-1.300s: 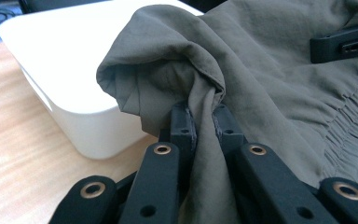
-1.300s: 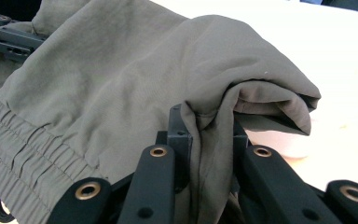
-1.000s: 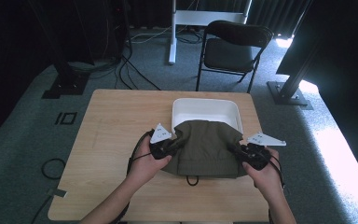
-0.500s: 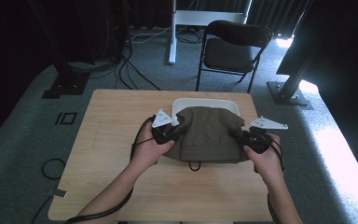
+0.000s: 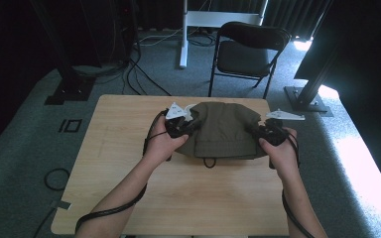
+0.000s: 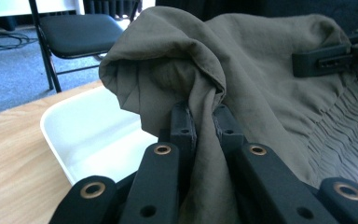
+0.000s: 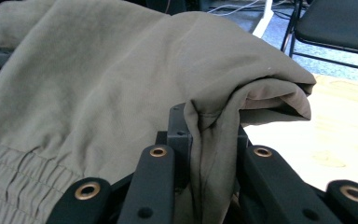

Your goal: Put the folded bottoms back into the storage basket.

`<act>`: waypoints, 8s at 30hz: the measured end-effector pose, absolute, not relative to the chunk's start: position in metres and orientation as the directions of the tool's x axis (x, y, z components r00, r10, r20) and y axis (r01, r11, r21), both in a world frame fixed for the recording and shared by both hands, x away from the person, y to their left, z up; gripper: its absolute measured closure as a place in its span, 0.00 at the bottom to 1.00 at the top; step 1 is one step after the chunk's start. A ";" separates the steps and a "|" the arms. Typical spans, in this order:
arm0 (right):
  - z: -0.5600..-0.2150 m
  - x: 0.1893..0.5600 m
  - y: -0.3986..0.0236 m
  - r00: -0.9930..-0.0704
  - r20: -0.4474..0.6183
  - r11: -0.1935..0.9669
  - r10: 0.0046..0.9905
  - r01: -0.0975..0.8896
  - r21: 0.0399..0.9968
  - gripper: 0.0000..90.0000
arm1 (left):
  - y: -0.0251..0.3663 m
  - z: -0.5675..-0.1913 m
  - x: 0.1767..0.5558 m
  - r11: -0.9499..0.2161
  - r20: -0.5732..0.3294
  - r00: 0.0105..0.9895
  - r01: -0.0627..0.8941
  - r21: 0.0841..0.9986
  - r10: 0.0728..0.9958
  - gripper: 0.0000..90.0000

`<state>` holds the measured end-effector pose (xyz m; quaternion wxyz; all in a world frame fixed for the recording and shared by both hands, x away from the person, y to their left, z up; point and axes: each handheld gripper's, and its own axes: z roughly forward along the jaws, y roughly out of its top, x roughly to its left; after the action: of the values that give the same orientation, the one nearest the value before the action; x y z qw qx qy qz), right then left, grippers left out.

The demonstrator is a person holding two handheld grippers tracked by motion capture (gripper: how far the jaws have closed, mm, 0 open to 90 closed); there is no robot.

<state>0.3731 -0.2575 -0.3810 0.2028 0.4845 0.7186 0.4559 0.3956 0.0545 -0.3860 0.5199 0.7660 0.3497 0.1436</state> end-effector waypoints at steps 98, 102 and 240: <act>-0.476 0.477 -0.242 -0.289 0.225 0.044 0.930 0.698 0.715 0.43 | 0.005 -0.459 0.484 -0.236 -0.183 0.537 0.618 0.750 0.824 0.32; -0.467 0.475 -0.239 -0.301 0.208 0.047 0.931 0.663 0.747 0.35 | 0.008 -0.454 0.481 -0.266 -0.147 0.550 0.599 0.755 0.822 0.30; -0.560 0.296 -0.284 -0.428 0.006 0.288 0.904 0.618 0.732 0.13 | 0.119 -0.554 0.298 -0.373 0.004 0.533 0.587 0.719 0.846 0.19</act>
<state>0.2960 -0.2841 -0.5603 0.2109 0.4913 0.7743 0.3386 0.2981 0.1192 -0.5544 0.3408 0.8065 0.4441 0.1903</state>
